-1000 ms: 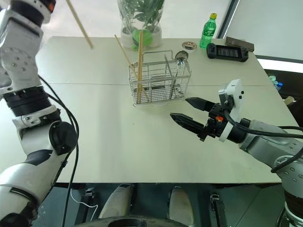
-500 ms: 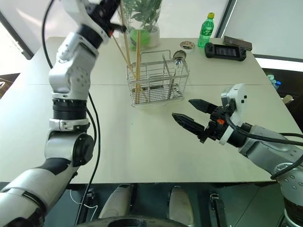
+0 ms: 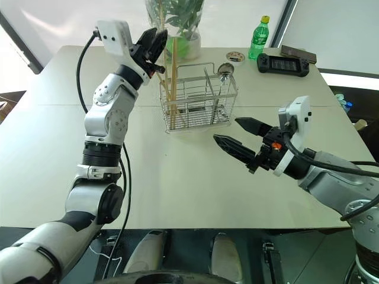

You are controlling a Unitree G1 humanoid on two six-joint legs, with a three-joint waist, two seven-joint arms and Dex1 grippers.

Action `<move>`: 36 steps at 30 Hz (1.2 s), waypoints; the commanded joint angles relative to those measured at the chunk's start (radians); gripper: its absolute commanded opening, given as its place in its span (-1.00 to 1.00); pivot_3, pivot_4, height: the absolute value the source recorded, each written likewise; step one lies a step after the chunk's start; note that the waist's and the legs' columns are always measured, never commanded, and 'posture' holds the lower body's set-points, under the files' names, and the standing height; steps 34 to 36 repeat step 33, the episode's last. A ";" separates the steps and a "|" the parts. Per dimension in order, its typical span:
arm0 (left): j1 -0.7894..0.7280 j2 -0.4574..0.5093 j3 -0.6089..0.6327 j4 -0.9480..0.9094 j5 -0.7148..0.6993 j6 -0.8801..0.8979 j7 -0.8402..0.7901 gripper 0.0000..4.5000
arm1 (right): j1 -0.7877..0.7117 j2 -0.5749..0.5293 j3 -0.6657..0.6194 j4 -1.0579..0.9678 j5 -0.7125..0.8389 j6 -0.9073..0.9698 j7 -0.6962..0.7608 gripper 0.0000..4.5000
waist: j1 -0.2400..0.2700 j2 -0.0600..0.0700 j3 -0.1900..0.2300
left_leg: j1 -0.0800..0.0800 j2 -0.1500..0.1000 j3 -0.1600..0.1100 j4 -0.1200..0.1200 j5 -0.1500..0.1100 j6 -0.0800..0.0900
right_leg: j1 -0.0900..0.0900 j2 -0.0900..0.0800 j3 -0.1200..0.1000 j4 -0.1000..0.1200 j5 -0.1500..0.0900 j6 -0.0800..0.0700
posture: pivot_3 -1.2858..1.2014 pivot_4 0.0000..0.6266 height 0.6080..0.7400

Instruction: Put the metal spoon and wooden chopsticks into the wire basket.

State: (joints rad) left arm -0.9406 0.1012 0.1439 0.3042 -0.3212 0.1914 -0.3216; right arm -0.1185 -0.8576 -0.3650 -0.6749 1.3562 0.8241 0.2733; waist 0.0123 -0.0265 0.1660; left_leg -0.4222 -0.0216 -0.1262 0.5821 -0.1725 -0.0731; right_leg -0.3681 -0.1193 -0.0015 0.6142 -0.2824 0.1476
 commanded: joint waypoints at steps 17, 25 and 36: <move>0.148 0.807 -0.039 -0.360 -0.159 0.467 -0.637 0.99 | -0.055 -0.098 -0.009 0.135 -0.274 -0.068 0.232 1.00 | -0.028 0.003 0.000 | 0.002 0.001 0.001 -0.003 0.000 0.000 | -0.001 0.001 0.001 0.000 -0.002 -0.004 | 0.03 -0.52 0.70; 0.373 0.919 0.076 -0.531 -0.222 0.483 -0.717 0.99 | -0.105 -0.084 0.028 0.237 -0.419 -0.116 0.322 1.00 | -0.022 0.002 0.001 | -0.002 0.002 0.001 -0.002 0.000 0.000 | -0.004 0.000 0.001 -0.002 -0.001 -0.007 | 0.03 -0.52 0.70; 0.442 0.917 0.125 -0.594 -0.235 0.523 -0.650 0.99 | -0.135 -0.037 0.064 0.262 -0.492 -0.126 0.356 1.00 | -0.025 0.004 0.002 | -0.002 0.002 0.001 -0.003 0.000 0.000 | -0.005 0.000 0.001 -0.001 -0.001 -0.006 | 0.03 -0.52 0.70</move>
